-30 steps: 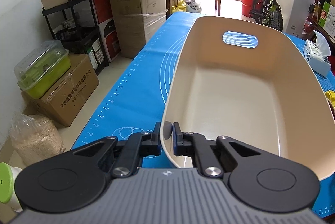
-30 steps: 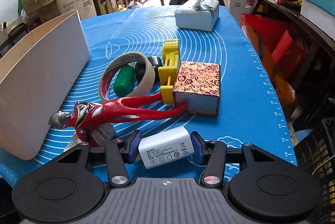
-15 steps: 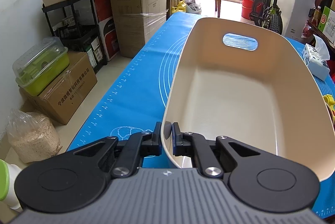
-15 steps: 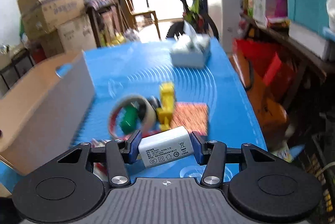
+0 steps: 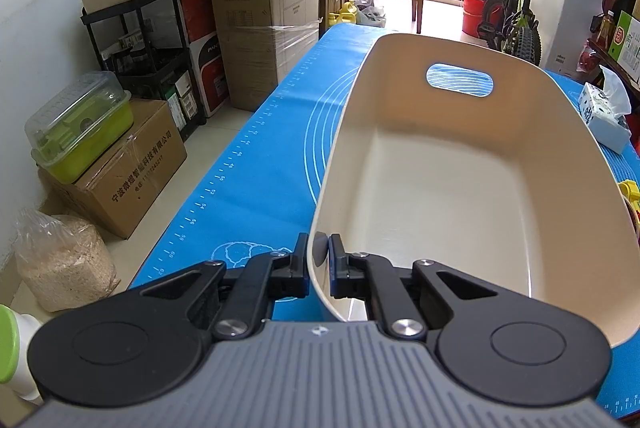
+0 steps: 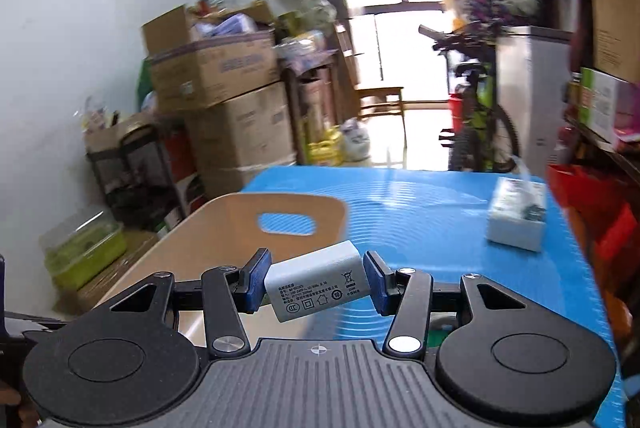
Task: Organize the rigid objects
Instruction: 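Carry the white charger into the basket with the right tool and release it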
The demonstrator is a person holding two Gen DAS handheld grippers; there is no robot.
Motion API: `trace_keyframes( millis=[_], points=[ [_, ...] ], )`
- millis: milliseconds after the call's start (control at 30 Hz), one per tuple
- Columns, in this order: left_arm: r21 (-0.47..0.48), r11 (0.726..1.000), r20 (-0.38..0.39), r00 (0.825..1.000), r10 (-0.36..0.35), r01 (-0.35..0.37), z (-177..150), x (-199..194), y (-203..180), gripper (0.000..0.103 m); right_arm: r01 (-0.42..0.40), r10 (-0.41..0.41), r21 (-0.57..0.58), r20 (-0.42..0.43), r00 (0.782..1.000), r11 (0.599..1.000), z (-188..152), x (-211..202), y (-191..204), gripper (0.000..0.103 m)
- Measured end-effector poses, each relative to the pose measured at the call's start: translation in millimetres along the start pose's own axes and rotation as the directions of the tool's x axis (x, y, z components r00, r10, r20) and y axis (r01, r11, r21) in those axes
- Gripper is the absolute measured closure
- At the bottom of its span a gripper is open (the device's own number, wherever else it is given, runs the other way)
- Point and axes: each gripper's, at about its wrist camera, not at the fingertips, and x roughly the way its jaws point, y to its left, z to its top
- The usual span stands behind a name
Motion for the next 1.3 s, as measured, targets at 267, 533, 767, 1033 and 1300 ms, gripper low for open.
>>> trace_keyframes(
  millis=[267,533,767,1033,1300],
  points=[
    [0.005,1.0,0.001,1.0,0.001,-0.001,0.5,-0.2,0.0,0.092,-0.052,0.029,-0.177,-0.128,0.991,0.983,-15.5,50.0,76.0,0.048],
    [0.007,1.0,0.002,1.0,0.003,-0.003,0.9,-0.1,-0.2,0.092,-0.057,-0.023,-0.254,-0.302,0.953,0.966,-42.4,82.8,95.0,0.048],
    [0.006,1.0,0.004,1.0,0.007,-0.008,1.4,-0.4,-0.3,0.092,-0.063,-0.025,-0.243,-0.341,0.94,0.968,-38.1,82.0,96.2,0.042],
    [0.003,1.0,0.005,1.0,0.005,-0.005,1.5,-1.1,-0.1,0.092,-0.078,0.049,-0.103,-0.265,0.963,0.992,-15.5,53.1,74.8,0.027],
    [0.003,1.0,0.005,1.0,0.006,-0.006,1.4,-1.0,-0.2,0.092,0.019,0.0,0.093,-0.192,0.981,0.996,0.6,7.4,6.2,0.024]
  ],
)
